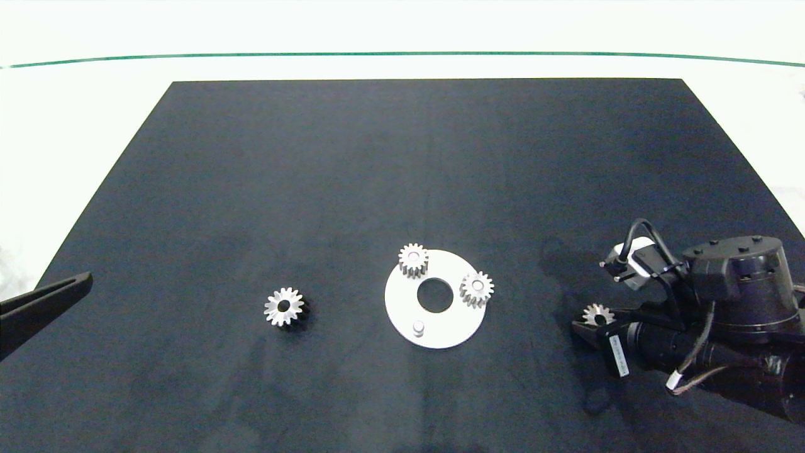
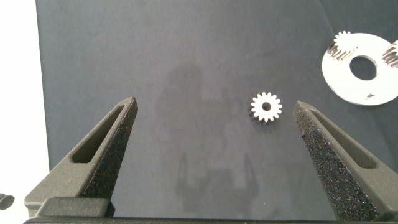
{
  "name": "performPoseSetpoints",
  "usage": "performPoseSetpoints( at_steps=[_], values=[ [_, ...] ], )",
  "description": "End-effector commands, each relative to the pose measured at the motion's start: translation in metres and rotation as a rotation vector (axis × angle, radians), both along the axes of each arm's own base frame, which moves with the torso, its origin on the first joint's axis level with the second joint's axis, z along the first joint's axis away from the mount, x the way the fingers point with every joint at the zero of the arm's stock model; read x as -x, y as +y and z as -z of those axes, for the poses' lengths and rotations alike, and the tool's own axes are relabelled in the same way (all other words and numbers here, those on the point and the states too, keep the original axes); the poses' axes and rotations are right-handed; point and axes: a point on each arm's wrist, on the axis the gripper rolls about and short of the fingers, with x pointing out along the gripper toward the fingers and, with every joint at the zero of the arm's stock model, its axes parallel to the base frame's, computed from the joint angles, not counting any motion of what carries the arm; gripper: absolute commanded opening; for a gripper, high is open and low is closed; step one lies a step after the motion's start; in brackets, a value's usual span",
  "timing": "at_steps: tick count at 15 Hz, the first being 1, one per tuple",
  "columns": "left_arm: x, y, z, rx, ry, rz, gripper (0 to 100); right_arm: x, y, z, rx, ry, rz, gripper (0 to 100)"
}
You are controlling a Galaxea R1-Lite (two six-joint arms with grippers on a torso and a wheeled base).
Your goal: Remove an incorrectly installed larger gear and replace it with the correct smaller gear
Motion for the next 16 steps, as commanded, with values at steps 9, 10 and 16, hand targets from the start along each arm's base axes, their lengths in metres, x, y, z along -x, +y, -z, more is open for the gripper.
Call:
performPoseSetpoints(
  at_steps=[9, 10, 16],
  values=[
    [0.001, 0.000, 0.001, -0.002, 0.005, 0.001, 100, 0.005, 0.001, 0.001, 0.000, 0.001, -0.012, 25],
    [0.002, 0.000, 0.001, -0.002, 0.005, 0.001, 100, 0.008, 0.000, -0.003, -0.007, -0.014, -0.016, 25],
    [0.008, 0.002, 0.005, -0.006, 0.025, 0.006, 100, 0.023, 0.019, -0.043, -0.044, -0.138, -0.097, 25]
  ],
)
